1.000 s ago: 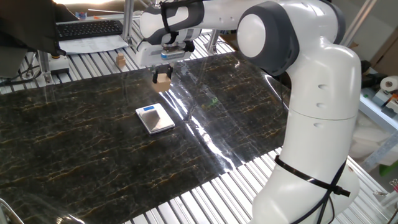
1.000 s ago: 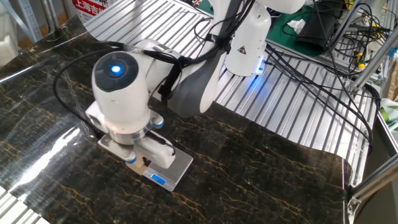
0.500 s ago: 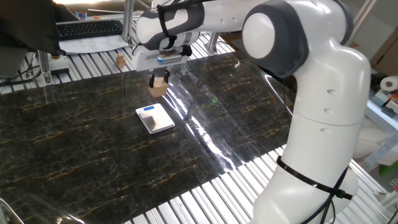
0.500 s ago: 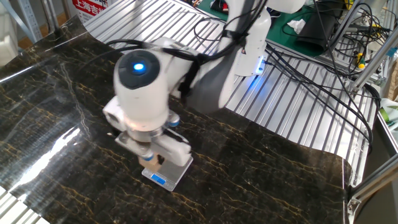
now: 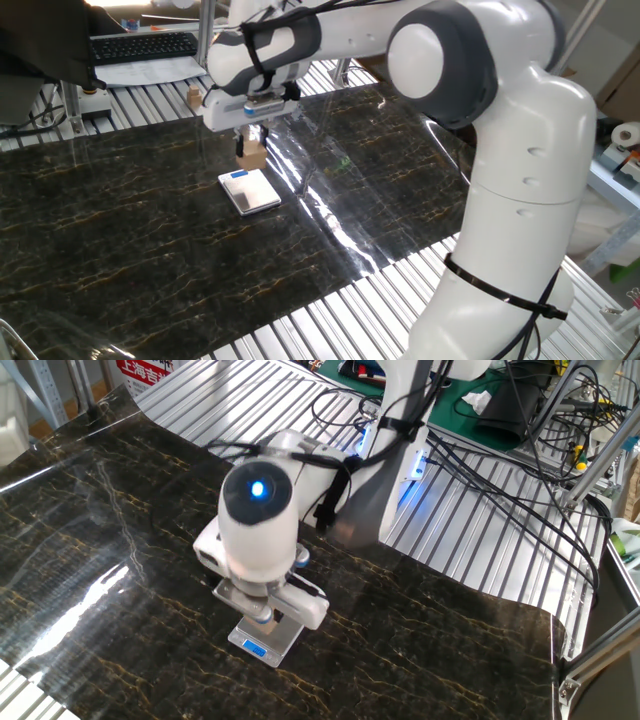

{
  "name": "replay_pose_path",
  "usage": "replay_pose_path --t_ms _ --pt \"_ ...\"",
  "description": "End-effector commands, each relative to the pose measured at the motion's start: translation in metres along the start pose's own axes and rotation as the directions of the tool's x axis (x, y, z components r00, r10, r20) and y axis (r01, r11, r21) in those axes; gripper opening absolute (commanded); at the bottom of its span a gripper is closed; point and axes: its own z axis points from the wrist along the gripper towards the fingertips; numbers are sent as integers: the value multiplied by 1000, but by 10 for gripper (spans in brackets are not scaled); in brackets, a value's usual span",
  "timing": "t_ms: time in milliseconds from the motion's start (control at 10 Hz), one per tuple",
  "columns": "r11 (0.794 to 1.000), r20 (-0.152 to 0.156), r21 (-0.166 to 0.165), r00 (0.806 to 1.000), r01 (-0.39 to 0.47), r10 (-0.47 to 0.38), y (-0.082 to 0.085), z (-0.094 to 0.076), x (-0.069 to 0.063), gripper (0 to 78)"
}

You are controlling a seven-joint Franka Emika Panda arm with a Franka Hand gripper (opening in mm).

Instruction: Place the block on the scale

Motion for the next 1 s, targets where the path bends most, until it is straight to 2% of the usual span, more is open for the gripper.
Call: replay_pose_path --t_ms 100,200,300,700,1000 --pt "1000 -16 -1 1000 14 -14 3 3 2 11" --pt "1000 -3 -19 1000 17 -17 2 6 1 11" --pt "1000 0 -24 1000 18 -18 2 7 1 11" --pt "999 11 -24 999 41 -41 4 19 2 11" --pt "999 16 -24 999 44 -44 3 21 2 11"
